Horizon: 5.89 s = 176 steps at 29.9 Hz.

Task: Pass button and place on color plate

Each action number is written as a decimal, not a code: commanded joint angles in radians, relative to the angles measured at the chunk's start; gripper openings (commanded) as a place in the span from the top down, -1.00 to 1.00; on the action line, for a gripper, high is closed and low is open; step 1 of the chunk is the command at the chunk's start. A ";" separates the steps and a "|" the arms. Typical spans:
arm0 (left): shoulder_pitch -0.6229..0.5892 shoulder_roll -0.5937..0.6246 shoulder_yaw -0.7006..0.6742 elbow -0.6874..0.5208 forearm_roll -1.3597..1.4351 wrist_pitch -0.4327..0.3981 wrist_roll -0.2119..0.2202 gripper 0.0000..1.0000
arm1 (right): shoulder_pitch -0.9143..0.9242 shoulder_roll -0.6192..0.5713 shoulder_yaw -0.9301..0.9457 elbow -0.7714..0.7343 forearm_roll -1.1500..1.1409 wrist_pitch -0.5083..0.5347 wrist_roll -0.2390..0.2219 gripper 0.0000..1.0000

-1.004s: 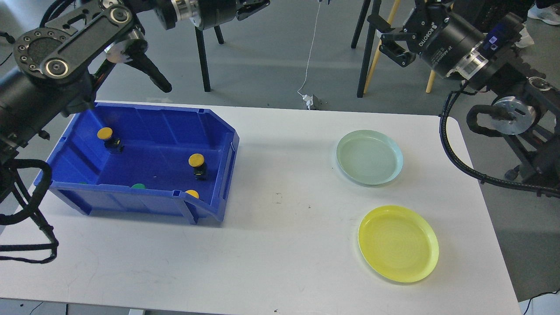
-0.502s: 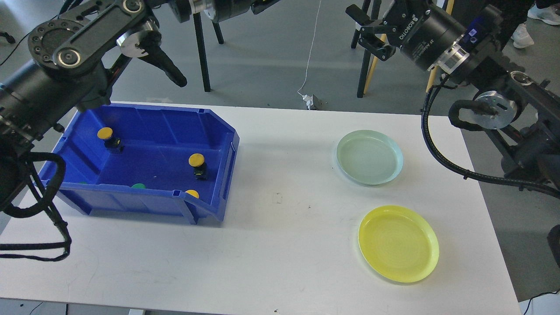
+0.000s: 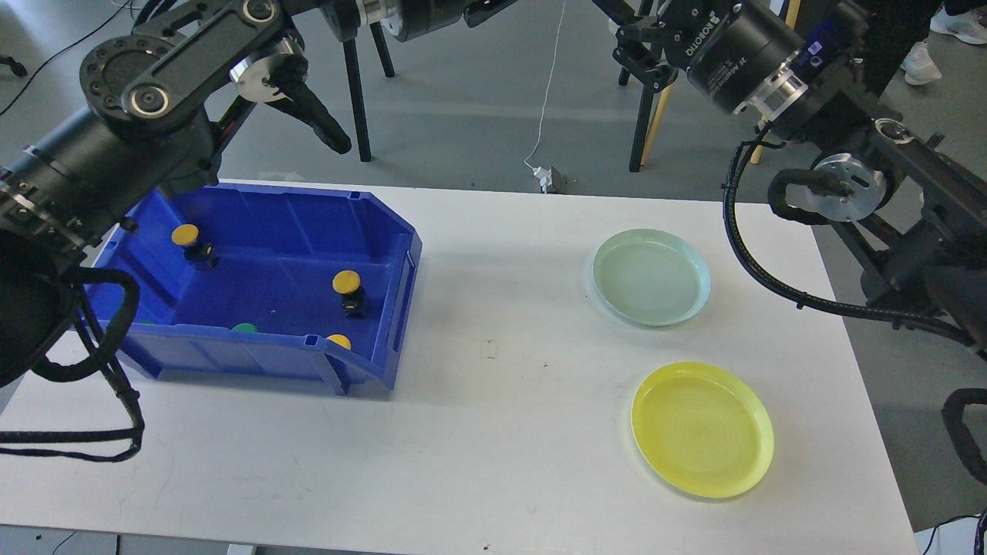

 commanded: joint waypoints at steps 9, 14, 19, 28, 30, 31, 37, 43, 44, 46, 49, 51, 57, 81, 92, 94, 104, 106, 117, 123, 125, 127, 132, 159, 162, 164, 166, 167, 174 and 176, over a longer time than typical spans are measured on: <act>0.000 -0.008 0.003 0.006 -0.030 0.000 0.001 0.45 | 0.007 0.022 -0.002 -0.017 -0.060 -0.001 -0.003 0.26; 0.000 -0.009 0.005 0.007 -0.033 0.000 0.001 0.45 | 0.007 0.038 -0.002 -0.018 -0.060 0.003 -0.005 0.51; 0.001 -0.017 0.008 0.011 -0.033 0.000 0.004 -0.10 | 0.014 0.042 -0.002 -0.031 -0.060 0.003 -0.005 0.57; 0.001 -0.038 0.000 0.021 -0.033 0.000 0.061 -0.97 | 0.027 0.042 -0.002 -0.043 -0.060 0.004 -0.005 0.61; 0.001 -0.037 0.000 0.029 -0.033 0.000 0.063 -0.97 | 0.033 0.042 -0.002 -0.060 -0.059 0.003 -0.008 0.62; 0.003 -0.034 0.002 0.035 -0.033 0.000 0.063 -0.98 | 0.037 0.042 -0.002 -0.067 -0.059 0.000 -0.011 0.61; 0.031 0.058 0.020 0.061 -0.018 0.000 0.064 -0.98 | 0.054 0.006 -0.031 -0.179 -0.060 0.003 -0.028 0.61; 0.087 0.169 0.032 0.060 -0.018 0.000 0.052 -0.98 | -0.005 -0.042 -0.263 -0.307 -0.057 -0.008 -0.021 0.59; 0.089 0.176 0.032 0.060 -0.018 0.000 0.049 -0.98 | -0.022 -0.040 -0.295 -0.327 -0.057 -0.011 -0.023 0.58; 0.094 0.192 0.031 0.060 -0.018 0.000 0.040 -0.98 | -0.058 -0.039 -0.343 -0.371 -0.057 -0.023 -0.031 0.58; 0.094 0.209 0.023 0.057 -0.018 0.000 0.018 -0.98 | -0.098 -0.004 -0.418 -0.435 -0.054 -0.043 -0.043 0.57; 0.094 0.219 0.015 0.052 -0.019 0.000 0.012 -0.98 | -0.119 0.027 -0.468 -0.492 -0.051 -0.051 -0.044 0.56; 0.089 0.232 0.009 0.046 -0.019 0.000 -0.006 -0.98 | -0.164 0.114 -0.533 -0.661 -0.050 -0.054 -0.035 0.51; 0.143 0.291 0.034 0.020 0.096 0.000 -0.003 -0.97 | -0.138 0.107 -0.487 -0.720 -0.040 -0.031 -0.037 -0.85; 0.336 0.526 0.034 -0.278 0.558 0.000 0.004 -0.97 | -0.115 -0.138 -0.343 -0.681 -0.040 0.122 -0.043 -0.87; 0.377 0.569 0.043 -0.344 0.733 0.000 0.003 -0.97 | -0.108 -0.184 -0.315 -0.681 -0.040 0.122 -0.043 -0.88; 0.500 0.490 0.049 -0.384 1.185 0.000 0.004 -0.97 | -0.090 -0.358 -0.291 -0.681 -0.040 0.122 -0.037 -0.88; 0.515 0.427 0.060 -0.343 1.251 0.000 0.003 -0.97 | -0.093 -0.379 -0.294 -0.681 -0.040 0.122 -0.037 -0.88; 0.523 0.226 0.130 -0.100 1.317 0.000 -0.010 -0.97 | -0.121 -0.412 -0.300 -0.680 -0.040 0.122 -0.035 -0.88; 0.520 0.173 0.140 0.004 1.317 0.000 -0.042 -0.97 | -0.121 -0.407 -0.303 -0.680 -0.040 0.122 -0.038 -0.88; 0.518 0.169 0.146 0.024 1.314 0.000 -0.051 -0.97 | -0.121 -0.405 -0.303 -0.680 -0.042 0.122 -0.038 -0.88; 0.517 0.158 0.149 0.046 1.309 0.010 -0.063 -0.96 | -0.121 -0.404 -0.305 -0.680 -0.042 0.122 -0.038 -0.88; 0.509 0.133 0.149 0.086 1.305 0.064 -0.074 -0.86 | -0.121 -0.399 -0.305 -0.680 -0.042 0.122 -0.040 -0.88; 0.474 0.165 0.147 0.049 1.302 0.013 -0.105 0.46 | -0.119 -0.396 -0.306 -0.680 -0.045 0.122 -0.041 -0.88; 0.469 0.253 0.143 -0.026 1.302 0.000 -0.106 0.46 | -0.110 -0.381 -0.306 -0.681 -0.045 0.122 -0.043 -0.88; 0.456 0.311 0.135 -0.081 1.283 0.000 -0.106 0.46 | -0.104 -0.370 -0.306 -0.680 -0.045 0.122 -0.041 -0.88; 0.442 0.366 0.132 -0.124 1.228 0.000 -0.108 0.46 | -0.089 -0.361 -0.306 -0.680 -0.045 0.122 -0.043 -0.88; 0.434 0.395 0.132 -0.146 1.191 0.000 -0.106 0.46 | -0.081 -0.355 -0.306 -0.680 -0.045 0.122 -0.043 -0.88; 0.345 0.587 0.100 -0.279 0.764 0.000 -0.105 0.44 | -0.043 -0.298 -0.302 -0.680 -0.042 0.122 -0.037 -0.88; 0.307 0.610 0.069 -0.289 0.621 0.000 -0.100 0.44 | -0.026 -0.274 -0.292 -0.678 -0.041 0.122 -0.035 -0.88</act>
